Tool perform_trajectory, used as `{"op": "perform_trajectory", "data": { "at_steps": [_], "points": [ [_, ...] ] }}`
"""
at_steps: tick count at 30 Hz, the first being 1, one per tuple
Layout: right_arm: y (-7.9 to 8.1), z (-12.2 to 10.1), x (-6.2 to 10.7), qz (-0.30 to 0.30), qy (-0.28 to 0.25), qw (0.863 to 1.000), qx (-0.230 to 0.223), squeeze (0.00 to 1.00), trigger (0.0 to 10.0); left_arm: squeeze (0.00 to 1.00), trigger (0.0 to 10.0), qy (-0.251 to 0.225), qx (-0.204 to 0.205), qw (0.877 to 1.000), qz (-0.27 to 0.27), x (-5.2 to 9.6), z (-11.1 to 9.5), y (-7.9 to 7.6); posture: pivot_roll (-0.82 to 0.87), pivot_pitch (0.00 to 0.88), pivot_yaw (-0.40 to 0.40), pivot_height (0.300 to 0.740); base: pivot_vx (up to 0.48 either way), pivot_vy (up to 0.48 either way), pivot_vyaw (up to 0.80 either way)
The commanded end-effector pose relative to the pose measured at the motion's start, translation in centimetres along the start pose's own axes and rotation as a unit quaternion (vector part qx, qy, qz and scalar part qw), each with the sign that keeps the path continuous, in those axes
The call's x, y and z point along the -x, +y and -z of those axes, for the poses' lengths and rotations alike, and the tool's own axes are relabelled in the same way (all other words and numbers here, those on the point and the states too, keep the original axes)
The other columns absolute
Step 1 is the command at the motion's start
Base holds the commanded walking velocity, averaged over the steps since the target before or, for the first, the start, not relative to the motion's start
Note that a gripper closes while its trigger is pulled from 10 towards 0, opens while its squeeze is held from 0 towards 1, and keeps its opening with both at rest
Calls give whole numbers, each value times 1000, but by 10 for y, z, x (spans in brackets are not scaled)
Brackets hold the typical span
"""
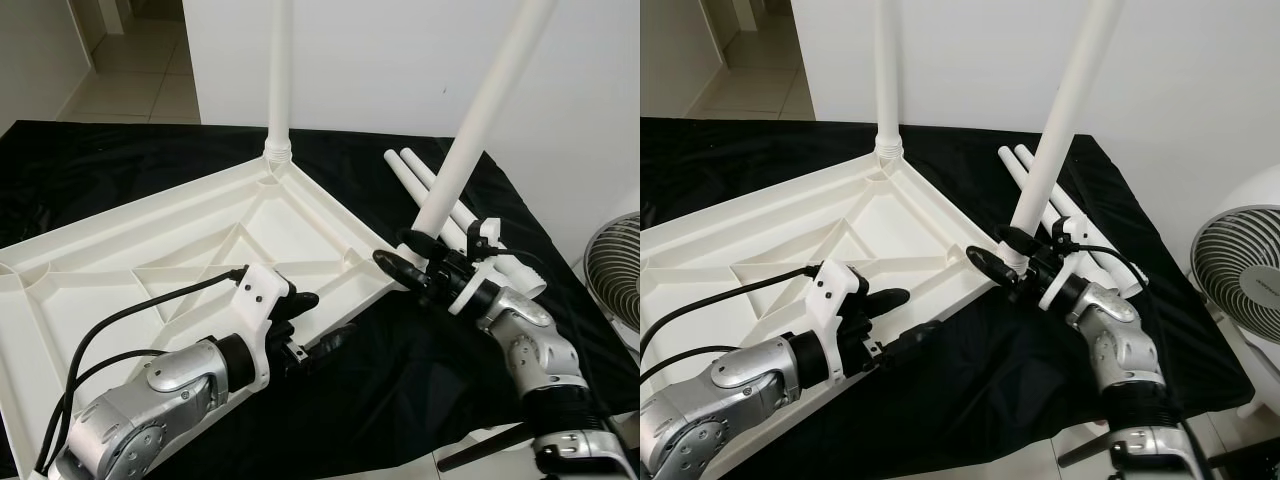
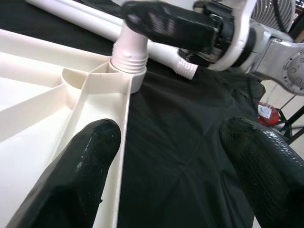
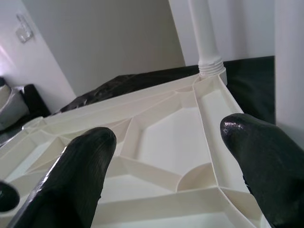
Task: Building children table
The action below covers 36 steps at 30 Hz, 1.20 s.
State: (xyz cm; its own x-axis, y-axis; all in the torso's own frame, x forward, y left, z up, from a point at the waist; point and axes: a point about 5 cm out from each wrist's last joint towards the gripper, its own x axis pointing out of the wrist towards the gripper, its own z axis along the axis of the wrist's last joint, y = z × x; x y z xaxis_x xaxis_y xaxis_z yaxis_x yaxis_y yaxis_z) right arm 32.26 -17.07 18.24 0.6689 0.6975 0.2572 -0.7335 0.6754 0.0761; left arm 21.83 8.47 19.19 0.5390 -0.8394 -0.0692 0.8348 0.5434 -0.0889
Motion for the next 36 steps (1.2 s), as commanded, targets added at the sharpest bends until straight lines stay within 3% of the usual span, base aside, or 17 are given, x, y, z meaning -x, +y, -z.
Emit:
{"op": "perform_trajectory", "data": {
  "at_steps": [1,5,7,10,12,18,21,23,31,36],
  "points": [
    [1,-9,3,13,-26,1000,9,0,10000,0,10000,10,-5,1000,25,0,2,-4,91,127,-59,740,0,0,0],
    [19,-9,3,13,-56,998,-6,0,10000,0,10000,10,-12,1000,4,-3,2,1,75,125,-40,740,0,0,0],
    [19,-9,3,13,-56,998,-6,0,10000,0,10000,10,-12,1000,4,-3,2,1,75,125,-40,740,0,0,0],
    [41,-2,10,45,-71,996,10,0,10000,0,10000,16,-23,999,-36,-11,6,14,54,119,-30,740,0,0,0],
    [45,0,12,60,-74,995,19,0,10000,0,10000,20,-25,998,-46,-13,7,18,51,118,-27,740,0,0,0],
    [50,9,12,110,-72,991,19,0,10000,0,10000,43,-41,996,-67,-15,15,25,31,101,-12,740,0,0,0],
    [53,9,12,150,-83,985,12,0,10000,0,10000,97,-59,986,-118,-18,32,40,16,86,0,740,0,0,0],
    [54,7,13,160,-89,983,10,0,10000,0,10000,113,-50,984,-129,-19,37,45,9,81,5,740,0,0,0],
    [57,7,17,187,-94,978,11,0,10000,0,10000,123,-53,976,-172,-24,44,63,-17,65,21,740,0,0,0],
    [58,8,21,204,-92,974,15,0,10000,0,10000,122,-57,975,-174,-25,43,65,-26,60,33,740,0,0,0]
  ]
}}
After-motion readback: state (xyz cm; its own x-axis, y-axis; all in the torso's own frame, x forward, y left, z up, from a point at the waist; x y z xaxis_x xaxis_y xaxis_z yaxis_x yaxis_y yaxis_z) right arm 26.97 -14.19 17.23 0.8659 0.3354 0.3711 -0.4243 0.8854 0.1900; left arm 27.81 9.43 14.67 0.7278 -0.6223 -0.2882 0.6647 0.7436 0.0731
